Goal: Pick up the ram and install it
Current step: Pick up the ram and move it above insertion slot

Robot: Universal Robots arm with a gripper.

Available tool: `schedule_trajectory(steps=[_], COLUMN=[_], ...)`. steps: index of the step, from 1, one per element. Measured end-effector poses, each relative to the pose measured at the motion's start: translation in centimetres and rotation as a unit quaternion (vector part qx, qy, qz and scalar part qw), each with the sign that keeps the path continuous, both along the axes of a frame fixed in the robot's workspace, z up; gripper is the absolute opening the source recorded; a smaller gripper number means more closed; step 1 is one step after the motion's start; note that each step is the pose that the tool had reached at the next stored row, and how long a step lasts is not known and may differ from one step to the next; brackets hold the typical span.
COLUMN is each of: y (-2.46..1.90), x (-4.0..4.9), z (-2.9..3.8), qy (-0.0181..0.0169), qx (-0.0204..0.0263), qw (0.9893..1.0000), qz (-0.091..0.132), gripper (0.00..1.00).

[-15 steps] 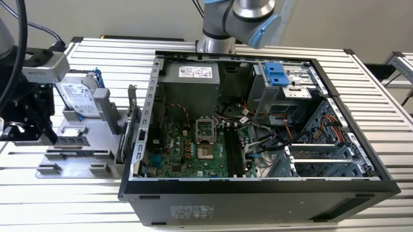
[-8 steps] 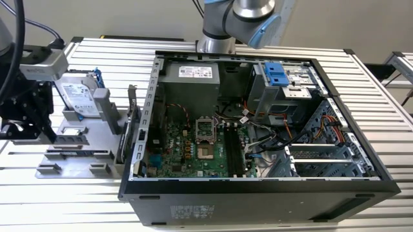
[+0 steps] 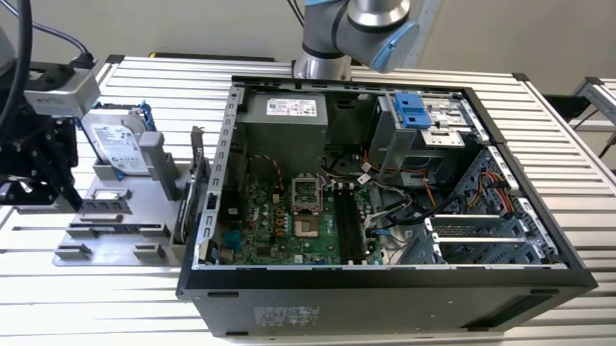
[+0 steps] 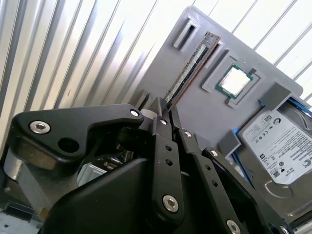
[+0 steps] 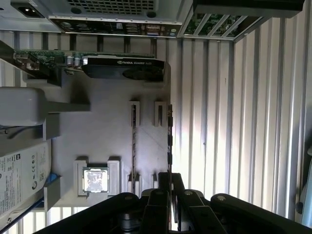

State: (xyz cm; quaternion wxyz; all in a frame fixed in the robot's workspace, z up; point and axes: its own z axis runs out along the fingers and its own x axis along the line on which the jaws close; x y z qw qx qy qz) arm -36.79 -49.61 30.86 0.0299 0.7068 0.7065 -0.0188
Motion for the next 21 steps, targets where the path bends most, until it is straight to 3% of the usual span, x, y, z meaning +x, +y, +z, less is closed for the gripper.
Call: schedule_trajectory(steps=[21], y=[0.0], x=[0.0], z=[1.12], qy=[0.0], qx=[0.0], qw=[1.0], qz=[0.0], gripper=[0.0])
